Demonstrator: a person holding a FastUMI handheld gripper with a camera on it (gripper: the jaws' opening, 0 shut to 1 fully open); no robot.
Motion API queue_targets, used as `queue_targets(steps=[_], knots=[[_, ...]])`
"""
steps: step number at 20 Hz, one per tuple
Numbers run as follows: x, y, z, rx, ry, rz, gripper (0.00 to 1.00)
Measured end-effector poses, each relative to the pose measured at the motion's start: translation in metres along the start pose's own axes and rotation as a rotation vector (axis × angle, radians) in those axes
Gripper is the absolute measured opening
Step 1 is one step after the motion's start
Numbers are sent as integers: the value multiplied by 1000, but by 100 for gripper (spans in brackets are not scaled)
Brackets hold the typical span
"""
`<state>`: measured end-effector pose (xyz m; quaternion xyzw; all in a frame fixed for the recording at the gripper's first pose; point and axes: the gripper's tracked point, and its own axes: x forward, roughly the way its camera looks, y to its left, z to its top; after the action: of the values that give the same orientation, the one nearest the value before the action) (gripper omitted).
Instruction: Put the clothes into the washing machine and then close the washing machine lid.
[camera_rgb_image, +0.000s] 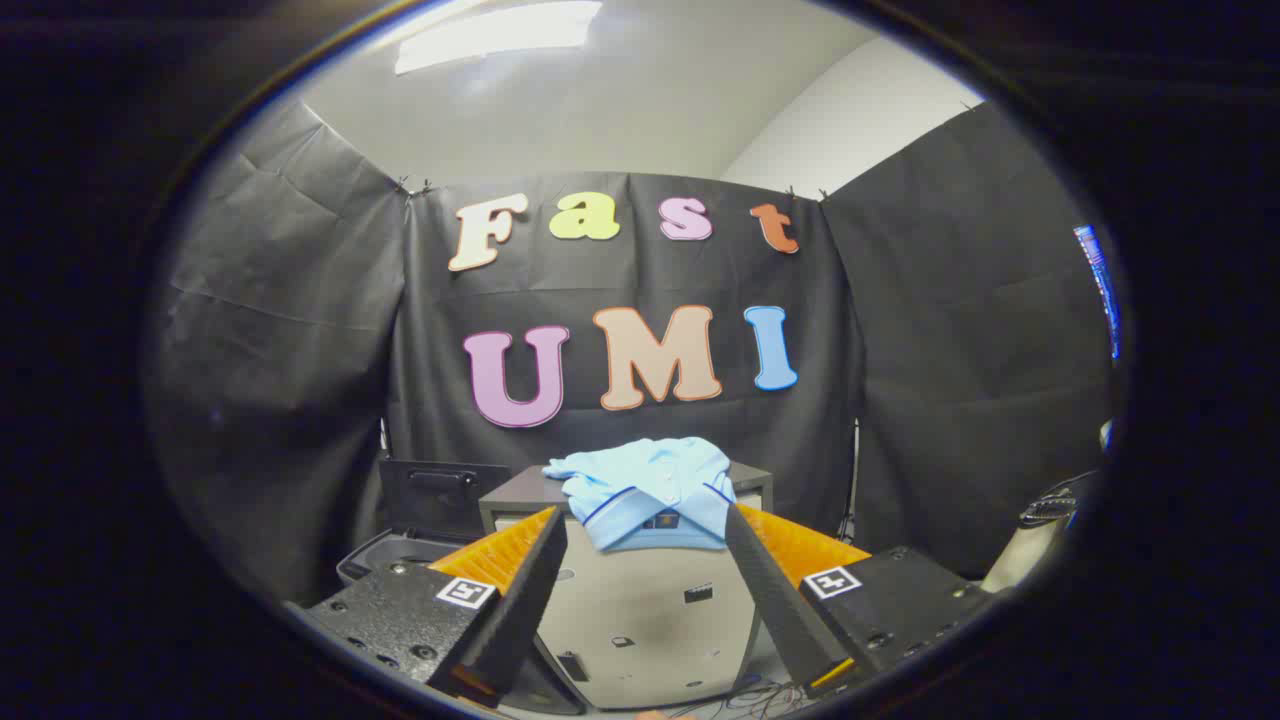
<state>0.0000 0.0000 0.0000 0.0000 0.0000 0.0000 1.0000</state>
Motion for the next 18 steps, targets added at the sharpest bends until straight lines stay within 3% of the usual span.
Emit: queue_targets(steps=[18], knots=[[-3, 2, 13, -10, -13, -6, 96]])
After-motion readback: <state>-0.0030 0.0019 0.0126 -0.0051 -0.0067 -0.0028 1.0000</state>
